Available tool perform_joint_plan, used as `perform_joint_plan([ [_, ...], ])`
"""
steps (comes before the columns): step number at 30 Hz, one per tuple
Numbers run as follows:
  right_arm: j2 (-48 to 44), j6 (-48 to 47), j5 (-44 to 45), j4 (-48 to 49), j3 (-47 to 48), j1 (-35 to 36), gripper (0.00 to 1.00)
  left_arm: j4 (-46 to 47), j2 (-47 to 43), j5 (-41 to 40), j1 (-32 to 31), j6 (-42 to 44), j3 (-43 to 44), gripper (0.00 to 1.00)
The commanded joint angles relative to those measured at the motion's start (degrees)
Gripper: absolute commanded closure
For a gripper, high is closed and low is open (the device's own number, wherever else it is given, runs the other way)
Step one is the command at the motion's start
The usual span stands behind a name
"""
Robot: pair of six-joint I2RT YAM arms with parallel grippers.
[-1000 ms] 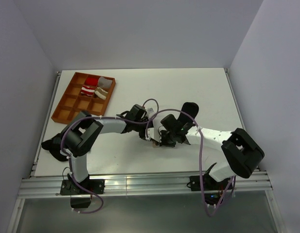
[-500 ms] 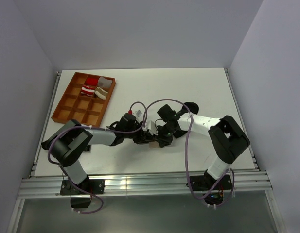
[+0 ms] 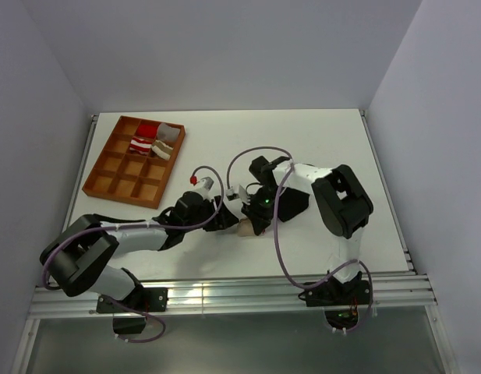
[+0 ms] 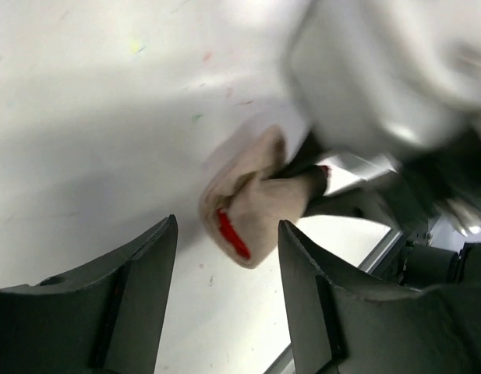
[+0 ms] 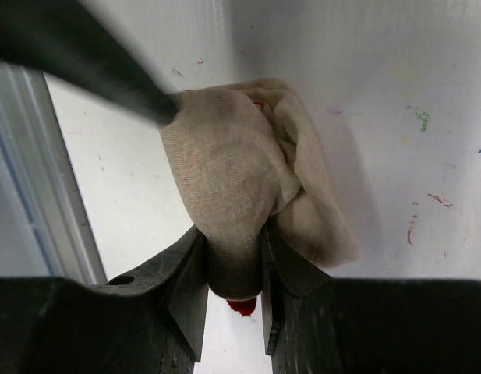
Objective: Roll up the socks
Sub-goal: Roll the sock at the center of the board.
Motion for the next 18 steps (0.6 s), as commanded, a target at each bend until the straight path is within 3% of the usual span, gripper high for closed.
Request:
perform_joint_plan([
  [1, 4.6, -2.0, -0.2, -7.8, 4.2, -1.6, 0.84, 5.8, -1.6, -0.8, -1.4, 7.5, 0.3, 0.39],
  [7, 10.3, -1.5, -2.2, -12.8, 11.0, -3.7, 0.84, 10.7, 2.4, 2.1, -3.1, 14.1, 1.1, 0.37],
  [18, 13.2, 0.5, -0.9, -12.3, 12.3, -4.3, 0.84, 13.3, 9.1, 3.6, -3.6, 15.8, 4.0, 0.37],
])
